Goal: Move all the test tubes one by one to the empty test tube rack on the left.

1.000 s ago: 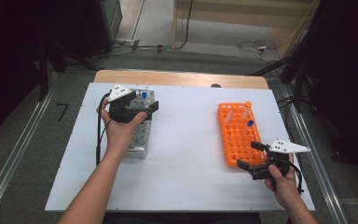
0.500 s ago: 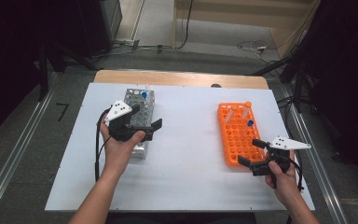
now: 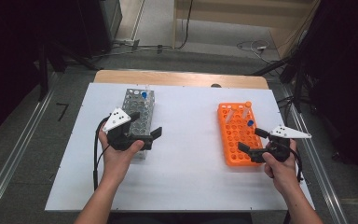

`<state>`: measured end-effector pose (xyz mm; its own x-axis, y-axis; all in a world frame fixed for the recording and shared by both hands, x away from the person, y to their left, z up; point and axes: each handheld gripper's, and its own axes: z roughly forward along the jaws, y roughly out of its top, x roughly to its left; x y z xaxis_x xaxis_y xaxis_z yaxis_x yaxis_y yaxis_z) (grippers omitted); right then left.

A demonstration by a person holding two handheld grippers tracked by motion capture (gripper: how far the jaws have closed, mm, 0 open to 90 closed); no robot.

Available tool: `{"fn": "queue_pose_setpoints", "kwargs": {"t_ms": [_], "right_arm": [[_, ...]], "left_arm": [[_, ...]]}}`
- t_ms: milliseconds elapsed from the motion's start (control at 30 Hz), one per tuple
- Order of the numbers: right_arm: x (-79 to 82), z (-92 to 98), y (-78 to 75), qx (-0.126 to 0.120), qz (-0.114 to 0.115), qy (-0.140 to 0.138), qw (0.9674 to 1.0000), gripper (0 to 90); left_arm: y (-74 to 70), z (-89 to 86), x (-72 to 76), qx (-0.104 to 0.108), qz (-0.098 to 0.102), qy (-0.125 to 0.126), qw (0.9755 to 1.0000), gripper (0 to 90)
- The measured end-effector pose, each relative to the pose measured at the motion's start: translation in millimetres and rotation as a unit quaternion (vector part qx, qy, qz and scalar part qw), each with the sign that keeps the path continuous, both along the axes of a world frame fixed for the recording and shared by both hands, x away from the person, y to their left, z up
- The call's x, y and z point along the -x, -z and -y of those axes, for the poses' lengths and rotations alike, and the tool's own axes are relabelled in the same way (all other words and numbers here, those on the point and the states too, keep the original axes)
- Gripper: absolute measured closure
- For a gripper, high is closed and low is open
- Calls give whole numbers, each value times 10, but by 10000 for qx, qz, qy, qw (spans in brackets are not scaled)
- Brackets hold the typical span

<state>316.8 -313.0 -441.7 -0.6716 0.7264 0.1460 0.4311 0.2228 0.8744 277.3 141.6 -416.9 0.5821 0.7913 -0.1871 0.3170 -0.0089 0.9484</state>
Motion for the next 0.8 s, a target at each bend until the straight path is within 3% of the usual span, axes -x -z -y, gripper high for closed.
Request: {"fn": "queue_pose_setpoints", "kwargs": {"t_ms": [133,267,400,500,567,667,800], "right_arm": [[-127,-4,-15,49,-143,430,9990,110],[-309,-32,0,108,-471,766,9959,269],[-422,-72,76,299,-678,781,9942,402],[-439,-88,130,295,-813,806,9930,478],[-467,-122,176,541,-917,845,9907,499],[-472,-130,187,600,-853,877,9907,561],[-463,-147,206,700,-772,916,9903,660]], "left_arm": [[35,2,20,-24,-54,14,10000,0],[34,2,37,15,-46,37,10000,0],[29,-11,61,42,-26,64,10000,0],[29,-24,80,72,-26,85,9999,0],[31,-13,86,60,-15,107,9999,0],[44,8,100,120,-43,150,9998,0],[64,62,110,31,-79,240,9997,0]]}}
